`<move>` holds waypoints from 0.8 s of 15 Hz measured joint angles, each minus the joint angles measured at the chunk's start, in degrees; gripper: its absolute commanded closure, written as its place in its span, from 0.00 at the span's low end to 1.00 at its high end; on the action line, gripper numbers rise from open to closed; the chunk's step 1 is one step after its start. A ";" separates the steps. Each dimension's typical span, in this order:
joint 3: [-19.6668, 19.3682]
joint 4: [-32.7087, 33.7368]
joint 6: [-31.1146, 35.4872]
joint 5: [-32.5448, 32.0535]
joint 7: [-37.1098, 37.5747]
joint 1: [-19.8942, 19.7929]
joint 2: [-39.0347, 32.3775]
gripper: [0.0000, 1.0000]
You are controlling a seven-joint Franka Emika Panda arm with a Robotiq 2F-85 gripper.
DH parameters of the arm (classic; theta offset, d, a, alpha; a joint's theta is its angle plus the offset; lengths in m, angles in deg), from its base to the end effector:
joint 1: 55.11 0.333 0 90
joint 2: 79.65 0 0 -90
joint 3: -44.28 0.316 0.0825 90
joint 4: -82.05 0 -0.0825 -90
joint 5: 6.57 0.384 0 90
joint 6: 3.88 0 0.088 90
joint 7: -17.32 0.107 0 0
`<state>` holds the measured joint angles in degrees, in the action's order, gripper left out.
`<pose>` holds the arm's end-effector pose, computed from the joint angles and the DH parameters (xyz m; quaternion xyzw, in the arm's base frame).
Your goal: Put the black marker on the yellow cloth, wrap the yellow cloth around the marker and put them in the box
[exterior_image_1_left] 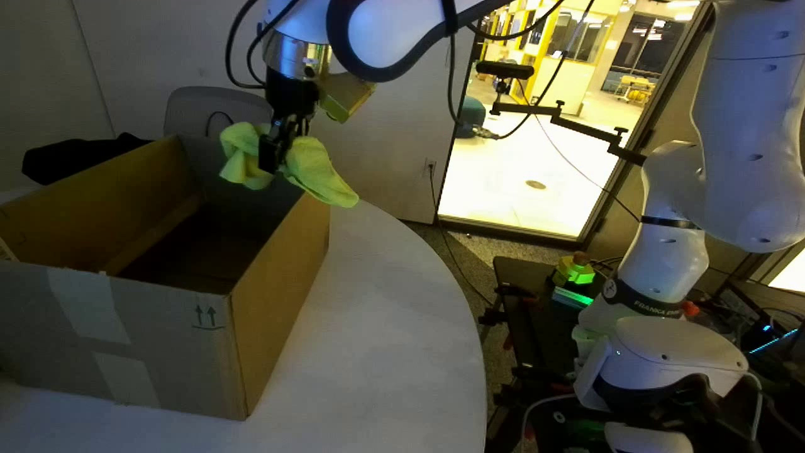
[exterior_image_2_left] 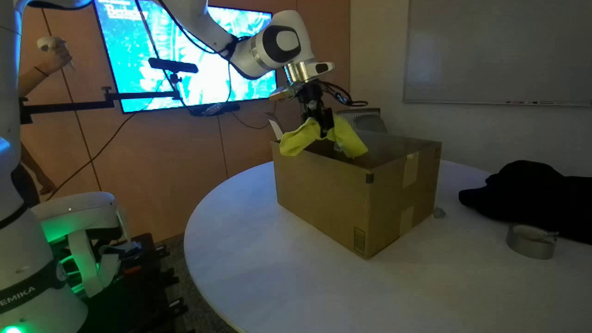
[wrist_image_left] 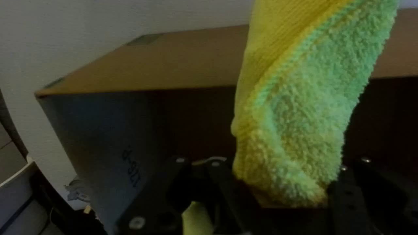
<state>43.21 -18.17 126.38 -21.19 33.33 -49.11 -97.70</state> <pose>0.6603 0.0518 0.4131 0.9885 -0.0231 0.1214 0.0874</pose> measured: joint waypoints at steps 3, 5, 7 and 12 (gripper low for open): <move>0.07 8.49 -2.11 0.18 2.96 1.48 -6.60 0.94; -0.01 13.94 -4.38 0.18 6.33 2.93 -10.83 0.94; -0.31 19.19 -7.00 0.30 9.86 4.42 -14.96 0.93; -1.72 31.60 -13.71 1.86 17.41 6.06 -24.50 0.68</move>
<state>41.48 13.43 112.66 -19.33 50.74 -43.05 -122.20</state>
